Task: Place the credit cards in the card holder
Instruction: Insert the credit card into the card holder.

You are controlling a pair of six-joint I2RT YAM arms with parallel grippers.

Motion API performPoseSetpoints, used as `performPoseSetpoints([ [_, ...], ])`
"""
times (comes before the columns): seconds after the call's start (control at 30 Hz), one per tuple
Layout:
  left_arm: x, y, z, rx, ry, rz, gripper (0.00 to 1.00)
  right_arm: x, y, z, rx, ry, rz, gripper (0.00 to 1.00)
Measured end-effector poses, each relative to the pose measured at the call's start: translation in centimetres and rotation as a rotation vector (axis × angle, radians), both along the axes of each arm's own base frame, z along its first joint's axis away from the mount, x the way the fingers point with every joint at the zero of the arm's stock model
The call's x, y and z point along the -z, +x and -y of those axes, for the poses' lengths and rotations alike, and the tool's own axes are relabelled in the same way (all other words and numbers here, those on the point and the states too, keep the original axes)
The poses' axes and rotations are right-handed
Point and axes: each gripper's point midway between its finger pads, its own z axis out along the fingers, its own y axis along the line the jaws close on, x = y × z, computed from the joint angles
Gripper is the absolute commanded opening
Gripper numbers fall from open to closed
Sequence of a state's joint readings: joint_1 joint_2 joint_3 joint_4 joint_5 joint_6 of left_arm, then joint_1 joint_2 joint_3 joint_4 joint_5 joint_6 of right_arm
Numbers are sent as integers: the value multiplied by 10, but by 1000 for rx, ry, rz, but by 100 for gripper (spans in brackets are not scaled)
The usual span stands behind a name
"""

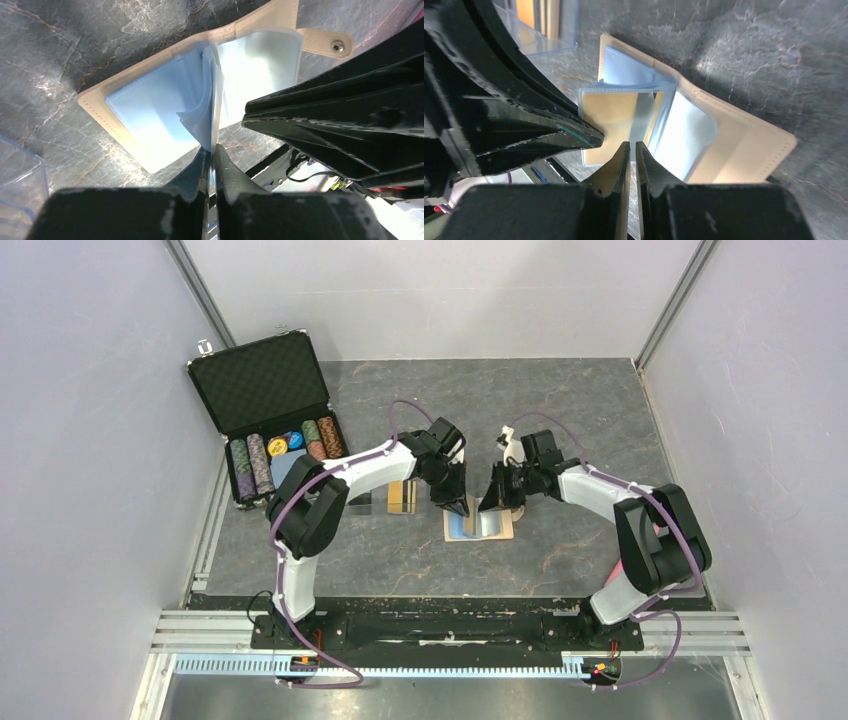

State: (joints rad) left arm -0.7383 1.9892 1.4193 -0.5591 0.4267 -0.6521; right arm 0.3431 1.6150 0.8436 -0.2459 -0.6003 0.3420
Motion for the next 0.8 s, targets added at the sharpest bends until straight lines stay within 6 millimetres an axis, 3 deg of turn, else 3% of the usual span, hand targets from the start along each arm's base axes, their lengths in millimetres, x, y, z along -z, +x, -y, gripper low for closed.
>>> performPoseSetpoints([
  [0.13,-6,2,1,21,6,6,34,-14,13,7,45,22,44,12],
  [0.43,-9,-4,27,79,-48,-22,36,-20,32,32,137,37,58,12],
  [0.8,1,-24,56,158,-105,-87,41,-25,33,34,142,51,66,14],
])
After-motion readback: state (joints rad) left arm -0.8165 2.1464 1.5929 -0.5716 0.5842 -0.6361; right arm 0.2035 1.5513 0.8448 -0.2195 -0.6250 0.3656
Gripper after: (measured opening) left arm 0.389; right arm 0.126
